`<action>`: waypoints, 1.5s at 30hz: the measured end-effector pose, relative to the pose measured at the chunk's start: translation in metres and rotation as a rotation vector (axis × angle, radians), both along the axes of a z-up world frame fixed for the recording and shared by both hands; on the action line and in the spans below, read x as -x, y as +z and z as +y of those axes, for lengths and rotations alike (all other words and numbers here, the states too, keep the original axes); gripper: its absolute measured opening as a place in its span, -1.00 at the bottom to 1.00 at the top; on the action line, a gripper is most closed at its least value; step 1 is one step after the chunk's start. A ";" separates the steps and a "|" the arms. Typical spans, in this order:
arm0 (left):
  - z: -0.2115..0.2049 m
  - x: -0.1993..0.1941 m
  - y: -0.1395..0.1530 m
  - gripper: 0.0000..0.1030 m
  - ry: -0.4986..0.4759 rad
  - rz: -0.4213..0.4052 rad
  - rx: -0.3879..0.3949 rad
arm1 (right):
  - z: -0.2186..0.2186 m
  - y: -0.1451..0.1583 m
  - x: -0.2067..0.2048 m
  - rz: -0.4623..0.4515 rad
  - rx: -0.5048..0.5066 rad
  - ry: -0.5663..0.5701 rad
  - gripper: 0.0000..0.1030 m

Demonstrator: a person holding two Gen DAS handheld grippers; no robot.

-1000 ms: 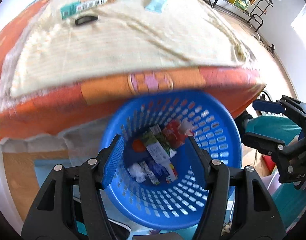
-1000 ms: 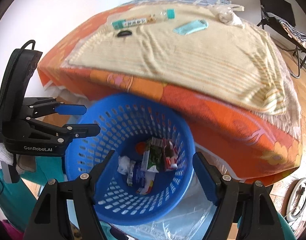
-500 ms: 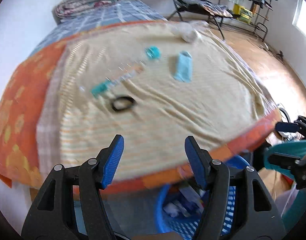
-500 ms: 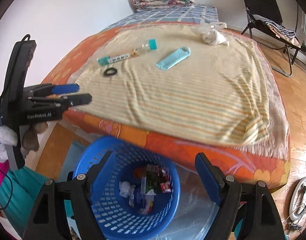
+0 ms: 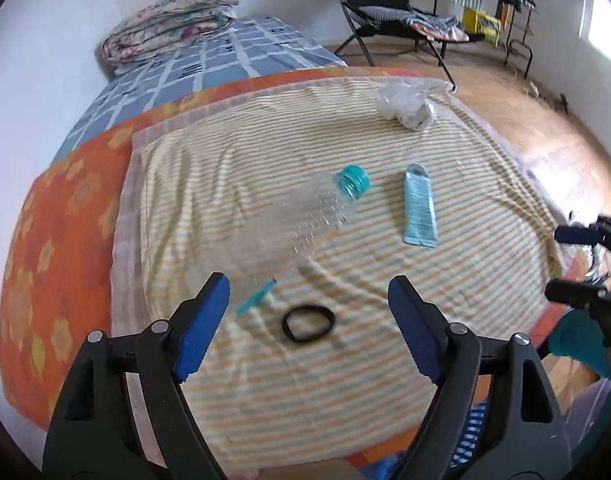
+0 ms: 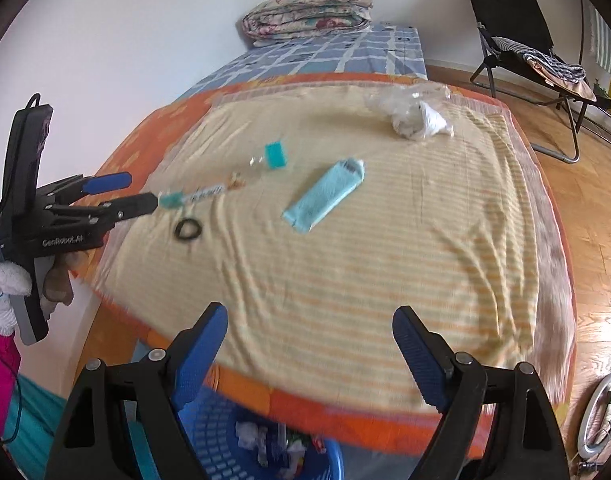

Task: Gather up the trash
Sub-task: 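Move both tools back over the bed toward the bottle and blue tube, then grasp the clear bottle with the left tool while the right tool grasps the blue tube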

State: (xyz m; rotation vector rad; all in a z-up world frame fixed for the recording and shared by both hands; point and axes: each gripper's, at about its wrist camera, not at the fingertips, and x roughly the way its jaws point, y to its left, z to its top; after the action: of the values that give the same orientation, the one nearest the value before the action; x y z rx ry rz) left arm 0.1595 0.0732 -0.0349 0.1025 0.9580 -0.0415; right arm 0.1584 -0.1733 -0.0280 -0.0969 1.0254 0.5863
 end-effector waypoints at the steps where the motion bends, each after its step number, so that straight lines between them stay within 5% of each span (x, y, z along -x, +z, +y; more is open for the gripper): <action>1: -0.001 -0.007 -0.002 0.63 -0.009 0.009 -0.017 | 0.003 -0.002 -0.009 0.002 0.000 -0.006 0.68; 6: -0.020 -0.030 -0.019 0.63 -0.095 0.067 -0.183 | 0.015 -0.010 -0.039 0.006 0.010 -0.021 0.68; 12: -0.022 -0.052 -0.040 0.63 -0.087 0.095 -0.252 | 0.029 -0.024 -0.076 0.053 -0.006 -0.048 0.68; 27: -0.012 -0.089 -0.066 0.62 -0.059 0.130 -0.247 | 0.026 -0.061 -0.146 0.182 -0.115 -0.170 0.40; 32: -0.010 -0.094 -0.067 0.45 -0.056 0.125 -0.224 | 0.029 -0.073 -0.157 0.202 -0.128 -0.192 0.31; 37: -0.004 -0.095 -0.065 0.37 -0.034 0.113 -0.201 | 0.050 -0.073 -0.161 0.181 -0.131 -0.177 0.29; 42: 0.011 -0.092 -0.062 0.30 0.004 0.105 -0.167 | 0.084 -0.073 -0.153 0.057 0.029 -0.117 -0.04; 45: 0.024 -0.090 -0.057 0.24 0.042 0.094 -0.146 | 0.084 -0.072 -0.151 0.035 0.035 -0.105 -0.11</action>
State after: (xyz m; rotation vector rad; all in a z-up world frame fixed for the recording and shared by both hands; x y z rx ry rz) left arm 0.2496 0.0967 -0.0921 0.2161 1.0561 0.0630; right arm 0.3096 -0.0888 -0.0998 -0.0637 1.0683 0.4763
